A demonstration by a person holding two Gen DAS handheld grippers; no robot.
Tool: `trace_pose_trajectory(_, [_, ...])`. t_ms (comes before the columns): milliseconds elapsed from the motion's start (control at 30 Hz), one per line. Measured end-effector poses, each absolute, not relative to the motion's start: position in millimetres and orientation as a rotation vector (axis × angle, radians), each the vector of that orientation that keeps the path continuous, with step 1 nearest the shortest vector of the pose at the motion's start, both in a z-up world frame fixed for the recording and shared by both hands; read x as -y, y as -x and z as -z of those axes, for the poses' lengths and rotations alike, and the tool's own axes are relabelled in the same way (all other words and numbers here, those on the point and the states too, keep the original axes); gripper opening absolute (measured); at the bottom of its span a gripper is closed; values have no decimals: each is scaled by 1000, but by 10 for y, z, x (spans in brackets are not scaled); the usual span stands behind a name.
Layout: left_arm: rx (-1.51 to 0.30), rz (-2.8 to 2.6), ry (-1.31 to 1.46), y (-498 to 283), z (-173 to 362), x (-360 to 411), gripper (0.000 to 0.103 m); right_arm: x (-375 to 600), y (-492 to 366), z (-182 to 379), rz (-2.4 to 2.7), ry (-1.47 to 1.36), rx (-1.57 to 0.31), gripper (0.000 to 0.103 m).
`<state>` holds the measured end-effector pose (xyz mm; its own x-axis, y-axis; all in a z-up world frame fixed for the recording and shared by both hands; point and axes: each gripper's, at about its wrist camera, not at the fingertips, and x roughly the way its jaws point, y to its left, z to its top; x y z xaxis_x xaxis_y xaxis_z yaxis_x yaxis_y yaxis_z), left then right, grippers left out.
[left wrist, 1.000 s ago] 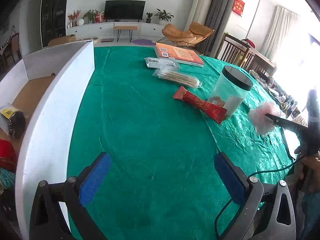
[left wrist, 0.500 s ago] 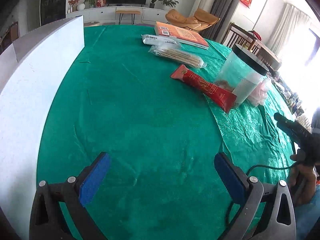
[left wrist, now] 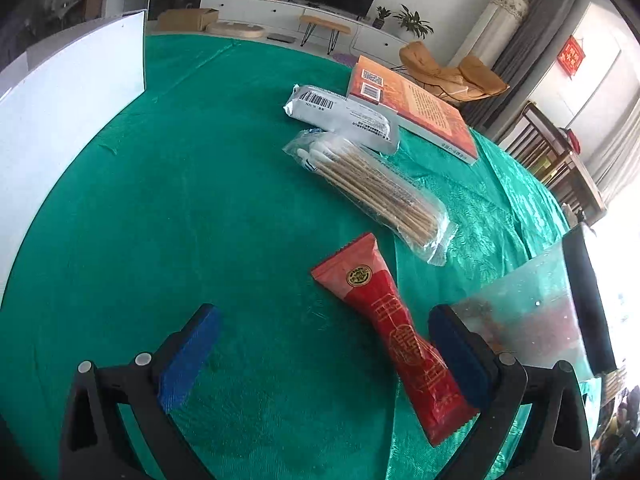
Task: Organize soft objects
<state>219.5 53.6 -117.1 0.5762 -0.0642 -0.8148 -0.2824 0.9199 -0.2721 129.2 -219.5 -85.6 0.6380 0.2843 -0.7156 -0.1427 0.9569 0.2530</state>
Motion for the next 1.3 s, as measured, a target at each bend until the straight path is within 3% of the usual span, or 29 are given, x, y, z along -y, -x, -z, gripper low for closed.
trace_pose_trajectory(300, [-967, -118, 10, -2099, 1085, -652, 103, 2250, -1309, 871, -256, -228, -851, 76])
trace_pose_trajectory(600, [-977, 141, 86, -1801, 1087, -517, 103, 2200, -1326, 870, -248, -201, -851, 77])
trace_pose_trajectory(1300, [-953, 19, -2, -1780, 1292, -287, 103, 2159, -1313, 876, -251, -179, -852, 80])
